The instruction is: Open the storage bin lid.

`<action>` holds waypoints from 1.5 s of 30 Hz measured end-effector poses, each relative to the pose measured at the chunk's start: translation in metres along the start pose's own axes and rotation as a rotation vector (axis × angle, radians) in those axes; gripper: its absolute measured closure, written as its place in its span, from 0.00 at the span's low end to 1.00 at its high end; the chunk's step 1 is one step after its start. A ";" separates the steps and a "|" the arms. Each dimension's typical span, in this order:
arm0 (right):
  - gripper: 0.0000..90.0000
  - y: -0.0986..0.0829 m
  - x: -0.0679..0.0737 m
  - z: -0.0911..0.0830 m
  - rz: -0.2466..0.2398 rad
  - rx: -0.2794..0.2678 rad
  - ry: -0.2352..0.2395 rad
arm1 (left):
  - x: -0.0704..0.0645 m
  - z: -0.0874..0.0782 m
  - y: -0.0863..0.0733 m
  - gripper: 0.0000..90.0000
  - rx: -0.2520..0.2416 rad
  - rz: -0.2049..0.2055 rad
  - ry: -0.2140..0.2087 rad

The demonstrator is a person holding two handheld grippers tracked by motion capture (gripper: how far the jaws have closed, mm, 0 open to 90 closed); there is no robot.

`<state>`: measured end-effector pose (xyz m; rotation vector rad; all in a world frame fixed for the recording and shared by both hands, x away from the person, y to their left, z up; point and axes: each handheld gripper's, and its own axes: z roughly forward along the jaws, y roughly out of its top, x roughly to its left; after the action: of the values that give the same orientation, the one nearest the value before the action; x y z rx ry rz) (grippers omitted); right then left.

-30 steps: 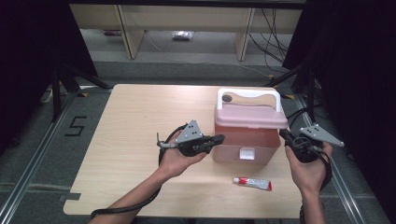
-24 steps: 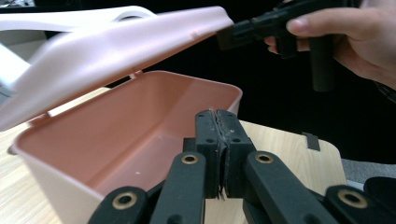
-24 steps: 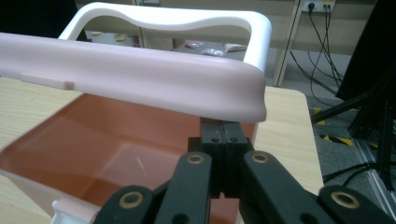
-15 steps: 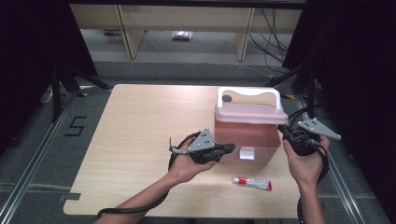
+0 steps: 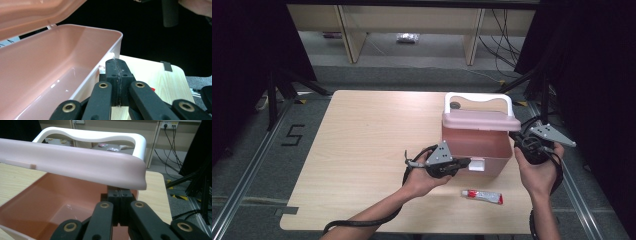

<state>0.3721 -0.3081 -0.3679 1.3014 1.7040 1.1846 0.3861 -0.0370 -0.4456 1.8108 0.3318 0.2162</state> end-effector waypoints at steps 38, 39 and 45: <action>1.00 0.018 0.001 0.012 0.012 -0.048 -0.003 | -0.008 0.034 -0.011 0.99 0.018 0.072 0.028; 1.00 0.019 0.001 0.013 -0.001 -0.057 0.003 | -0.008 0.034 -0.011 0.99 0.017 0.073 0.028; 1.00 0.023 0.003 0.015 0.023 -0.058 -0.013 | -0.009 0.035 -0.011 0.99 0.015 0.074 0.030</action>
<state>0.3926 -0.2998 -0.3519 1.2946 1.6376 1.2272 0.3878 -0.0686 -0.4655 1.8377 0.2887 0.2939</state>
